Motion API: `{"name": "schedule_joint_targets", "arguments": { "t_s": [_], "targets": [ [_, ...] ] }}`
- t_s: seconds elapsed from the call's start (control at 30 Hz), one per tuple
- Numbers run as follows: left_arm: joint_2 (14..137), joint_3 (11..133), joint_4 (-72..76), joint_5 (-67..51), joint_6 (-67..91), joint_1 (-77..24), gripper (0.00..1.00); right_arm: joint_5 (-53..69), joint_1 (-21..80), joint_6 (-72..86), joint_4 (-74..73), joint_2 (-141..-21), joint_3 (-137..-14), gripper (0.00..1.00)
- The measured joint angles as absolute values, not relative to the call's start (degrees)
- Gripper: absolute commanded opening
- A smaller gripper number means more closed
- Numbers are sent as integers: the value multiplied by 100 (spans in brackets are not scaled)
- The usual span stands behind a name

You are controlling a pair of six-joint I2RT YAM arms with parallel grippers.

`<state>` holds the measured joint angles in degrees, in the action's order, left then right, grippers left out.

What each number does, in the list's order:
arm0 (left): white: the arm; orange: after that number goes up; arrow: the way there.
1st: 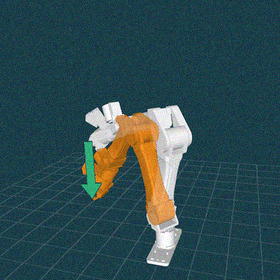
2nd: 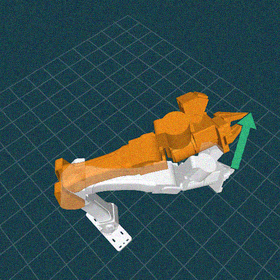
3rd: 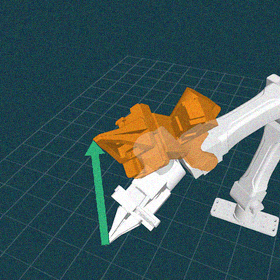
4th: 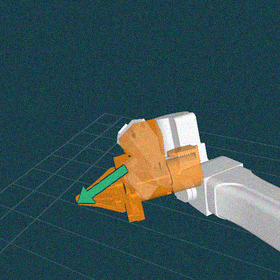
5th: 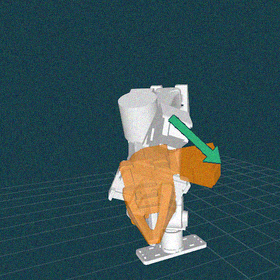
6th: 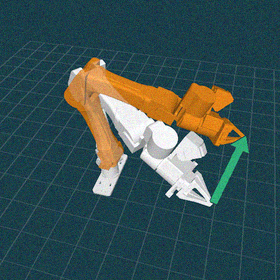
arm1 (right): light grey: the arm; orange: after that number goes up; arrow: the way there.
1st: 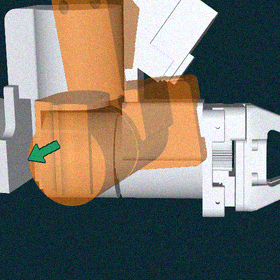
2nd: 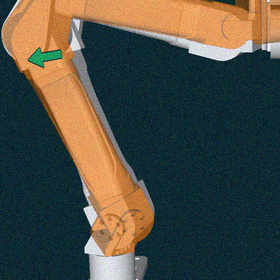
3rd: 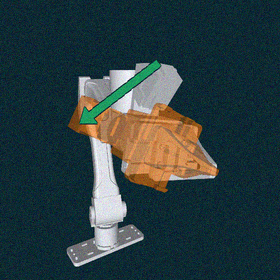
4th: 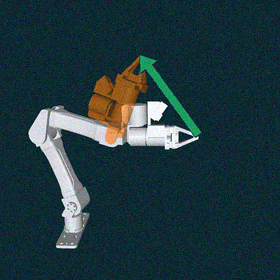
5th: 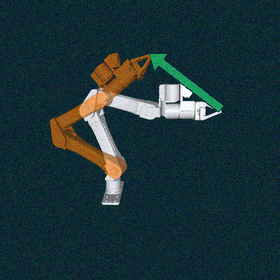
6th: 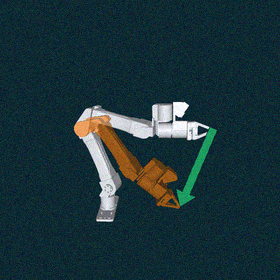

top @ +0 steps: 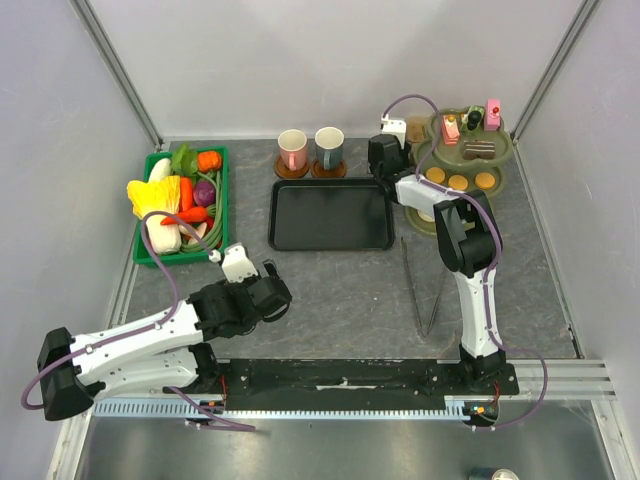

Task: Serve the afternoon tea

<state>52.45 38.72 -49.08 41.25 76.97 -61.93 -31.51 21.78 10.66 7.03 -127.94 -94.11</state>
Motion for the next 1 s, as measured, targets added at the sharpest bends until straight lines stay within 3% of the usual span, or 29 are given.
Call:
{"name": "schedule_joint_targets", "arguments": {
  "t_s": [0.23, 0.73, 0.83, 1.0],
  "targets": [
    [5177, 3872, -4906, 4010, 7658, -6189, 99, -3004, 2180, 1048, 633, -12731, -9354, 98],
    [4768, 3872, -4906, 3726, 7387, -6171, 99, -2464, 2432, 753, -211, -10676, -9306, 98],
    [4683, 3872, -4906, 3573, 7323, -6171, 99, -2110, 2716, 725, -543, -9688, -8700, 98],
    [4335, 3798, -4871, 3267, 7279, -6167, 99, -1564, 3476, 1100, -1059, -7432, -6696, 98]
  ]
}}
